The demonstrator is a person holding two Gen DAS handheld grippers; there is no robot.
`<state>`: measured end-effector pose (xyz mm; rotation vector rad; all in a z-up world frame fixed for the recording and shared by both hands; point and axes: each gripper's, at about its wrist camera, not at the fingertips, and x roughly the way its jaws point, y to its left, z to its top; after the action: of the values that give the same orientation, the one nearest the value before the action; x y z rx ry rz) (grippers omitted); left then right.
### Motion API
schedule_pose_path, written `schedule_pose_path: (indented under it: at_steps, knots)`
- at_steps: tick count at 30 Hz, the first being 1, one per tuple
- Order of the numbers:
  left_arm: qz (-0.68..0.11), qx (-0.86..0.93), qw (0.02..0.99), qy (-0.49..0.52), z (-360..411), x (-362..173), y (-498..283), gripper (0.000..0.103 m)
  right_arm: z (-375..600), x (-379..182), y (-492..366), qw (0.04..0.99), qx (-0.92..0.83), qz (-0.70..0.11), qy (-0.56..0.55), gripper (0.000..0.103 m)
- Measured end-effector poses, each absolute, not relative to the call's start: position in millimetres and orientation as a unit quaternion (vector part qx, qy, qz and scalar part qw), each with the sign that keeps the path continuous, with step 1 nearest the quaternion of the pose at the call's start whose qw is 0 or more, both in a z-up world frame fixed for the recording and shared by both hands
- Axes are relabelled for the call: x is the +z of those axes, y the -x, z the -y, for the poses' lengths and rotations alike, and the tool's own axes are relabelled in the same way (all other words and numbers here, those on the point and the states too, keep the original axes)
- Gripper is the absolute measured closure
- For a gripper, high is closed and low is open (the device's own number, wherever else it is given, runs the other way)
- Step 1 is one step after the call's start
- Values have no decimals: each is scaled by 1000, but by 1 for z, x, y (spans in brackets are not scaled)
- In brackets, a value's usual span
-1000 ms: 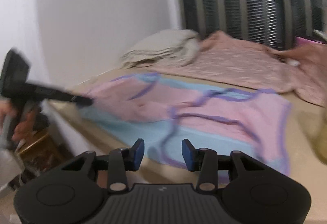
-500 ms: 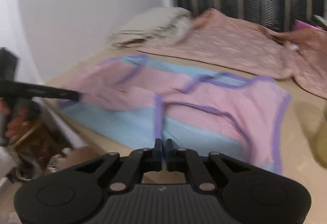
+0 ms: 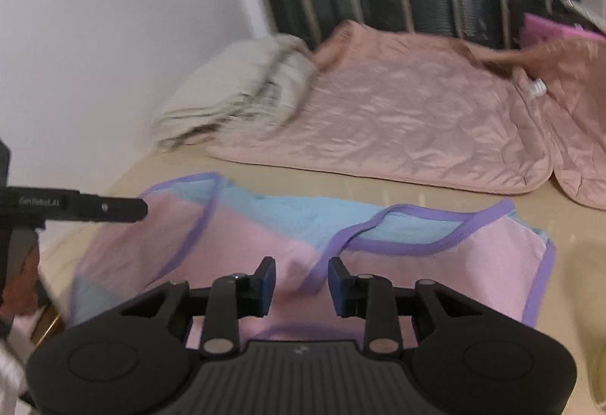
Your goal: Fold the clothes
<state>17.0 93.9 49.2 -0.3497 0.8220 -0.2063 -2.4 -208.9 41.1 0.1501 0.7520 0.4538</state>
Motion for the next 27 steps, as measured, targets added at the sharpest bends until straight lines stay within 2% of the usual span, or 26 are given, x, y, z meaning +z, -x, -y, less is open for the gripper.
schedule_pose_path:
  at_steps: [10,15,16,17,19,20,23,25,27]
  knots:
    - [-433,-57,848,301,-117,20,-84,52,222,12,-67,865,199,-417,-196,73]
    - [-435,-54,835,332,-121,16,-97,52,222,12,-78,867,191,-411,-207,74]
    - [-431,-55,837,333,-120,15,-96,52,221,13,-80,868,195,-408,-205,77]
    - [-427,-56,839,333,-120,15,-95,54,220,14,-81,869,201,-404,-202,85]
    - [-419,-52,843,333,-118,13,-94,84,217,15,-84,872,210,-396,-196,98]
    - [-414,-53,845,336,-119,14,-92,100,215,16,-85,874,211,-391,-194,100]
    - [-391,-57,852,342,-121,17,-83,100,215,22,-79,892,213,-349,-194,102]
    - [-372,-54,863,339,-124,22,-76,93,219,32,-67,906,229,-297,-196,102]
    - [-369,-59,863,340,-127,26,-74,47,220,38,-62,911,230,-294,-174,97]
